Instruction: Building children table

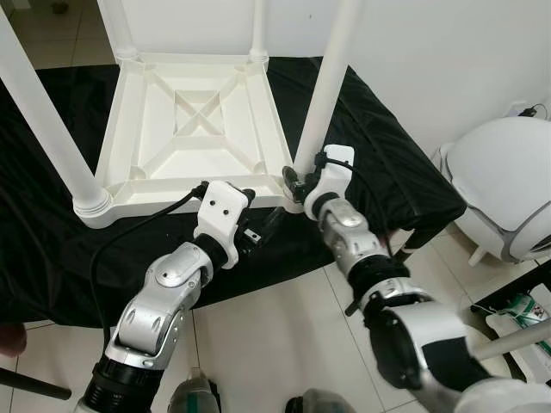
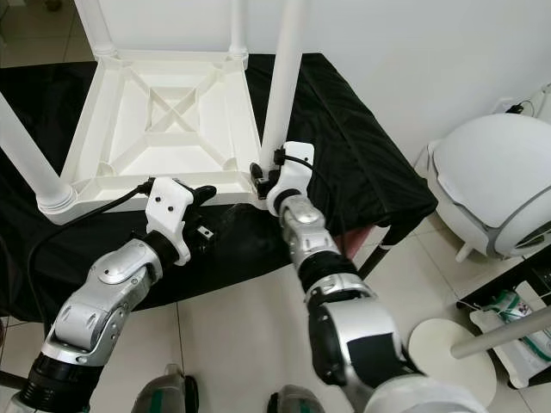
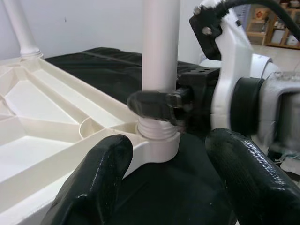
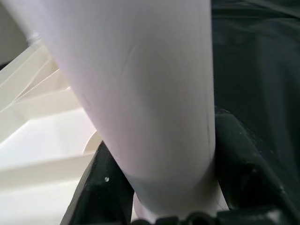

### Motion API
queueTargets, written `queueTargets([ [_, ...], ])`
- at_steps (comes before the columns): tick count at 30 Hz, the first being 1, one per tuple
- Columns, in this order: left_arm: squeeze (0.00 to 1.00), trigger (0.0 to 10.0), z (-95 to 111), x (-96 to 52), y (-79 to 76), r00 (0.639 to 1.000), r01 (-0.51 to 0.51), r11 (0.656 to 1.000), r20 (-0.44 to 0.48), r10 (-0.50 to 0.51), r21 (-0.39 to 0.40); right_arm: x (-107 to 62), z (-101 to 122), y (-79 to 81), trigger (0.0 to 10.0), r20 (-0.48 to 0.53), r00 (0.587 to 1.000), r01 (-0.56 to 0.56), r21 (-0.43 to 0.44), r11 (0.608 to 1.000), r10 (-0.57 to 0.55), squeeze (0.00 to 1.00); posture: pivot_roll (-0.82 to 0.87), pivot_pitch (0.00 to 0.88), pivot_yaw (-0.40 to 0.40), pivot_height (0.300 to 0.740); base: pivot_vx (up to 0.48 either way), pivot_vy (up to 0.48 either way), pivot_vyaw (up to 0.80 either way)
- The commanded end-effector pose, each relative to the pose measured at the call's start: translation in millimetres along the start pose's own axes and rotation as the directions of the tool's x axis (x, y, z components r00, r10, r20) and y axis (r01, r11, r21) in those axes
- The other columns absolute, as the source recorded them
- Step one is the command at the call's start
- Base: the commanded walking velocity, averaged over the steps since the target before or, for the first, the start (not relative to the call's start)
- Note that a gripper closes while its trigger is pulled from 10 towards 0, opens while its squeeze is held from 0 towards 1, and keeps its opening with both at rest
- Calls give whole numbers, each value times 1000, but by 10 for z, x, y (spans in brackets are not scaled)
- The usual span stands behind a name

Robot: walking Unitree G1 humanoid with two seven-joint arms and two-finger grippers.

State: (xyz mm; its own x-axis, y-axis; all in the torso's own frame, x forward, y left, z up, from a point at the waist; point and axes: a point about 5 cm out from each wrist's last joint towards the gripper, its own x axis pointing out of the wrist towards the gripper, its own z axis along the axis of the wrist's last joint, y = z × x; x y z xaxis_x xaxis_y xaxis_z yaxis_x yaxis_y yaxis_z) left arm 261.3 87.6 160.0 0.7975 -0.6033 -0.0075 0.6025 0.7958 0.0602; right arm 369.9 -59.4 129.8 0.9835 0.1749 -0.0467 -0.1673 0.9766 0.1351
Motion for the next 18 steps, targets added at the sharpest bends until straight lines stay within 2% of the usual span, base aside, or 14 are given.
queueTargets([
  [1,0,10000,-46,11,-35,1000,9,1000,-18,-9,-7,-27,-71,-8,0,-38,998,55,80,995,-52,0,-6,11,-43,740,0,0,0],
  [6,0,10000,-52,25,-60,1000,15,1000,-16,-16,-11,-75,-62,71,0,-22,999,-32,26,999,33,0,-8,6,-57,740,0,0,0],
  [11,0,10000,-46,29,-40,1000,5,1000,-13,-5,-11,-106,-80,108,0,-19,998,-66,-6,998,65,0,-4,2,-59,740,0,0,0],
  [12,0,10000,-41,30,-36,1000,2,1000,-10,-2,-11,-118,-86,115,1882,-14,997,-82,-36,996,82,0,1,0,-66,740,0,0,0],
  [13,0,10000,-41,30,-36,1000,2,1000,-10,-2,-11,-118,-86,115,1882,-14,997,-82,-36,996,82,0,1,0,-66,740,0,0,0],
  [14,0,10000,-40,31,-37,1000,2,1000,-8,-2,-9,-126,-87,86,10000,-3,996,-86,-84,993,86,0,2,0,-69,740,0,0,0],
  [15,0,10000,-40,31,-37,1000,2,1000,-8,-2,-9,-126,-87,86,10000,-3,996,-86,-84,993,86,0,2,0,-69,740,0,0,0],
  [16,0,10000,-37,33,-34,1000,2,1000,-7,-2,-6,-130,-87,48,10000,-2,993,-119,-109,987,120,1000,3,0,-71,740,0,0,0],
  [17,0,10000,-37,33,-34,1000,2,1000,-7,-2,-6,-130,-87,48,10000,-2,993,-119,-109,987,120,1000,3,0,-71,740,0,0,0],
  [18,0,10000,-31,36,-28,1000,1,1000,-4,-1,-2,-132,-62,-29,10000,9,989,-146,-128,981,149,1000,5,0,-72,740,0,0,0],
])
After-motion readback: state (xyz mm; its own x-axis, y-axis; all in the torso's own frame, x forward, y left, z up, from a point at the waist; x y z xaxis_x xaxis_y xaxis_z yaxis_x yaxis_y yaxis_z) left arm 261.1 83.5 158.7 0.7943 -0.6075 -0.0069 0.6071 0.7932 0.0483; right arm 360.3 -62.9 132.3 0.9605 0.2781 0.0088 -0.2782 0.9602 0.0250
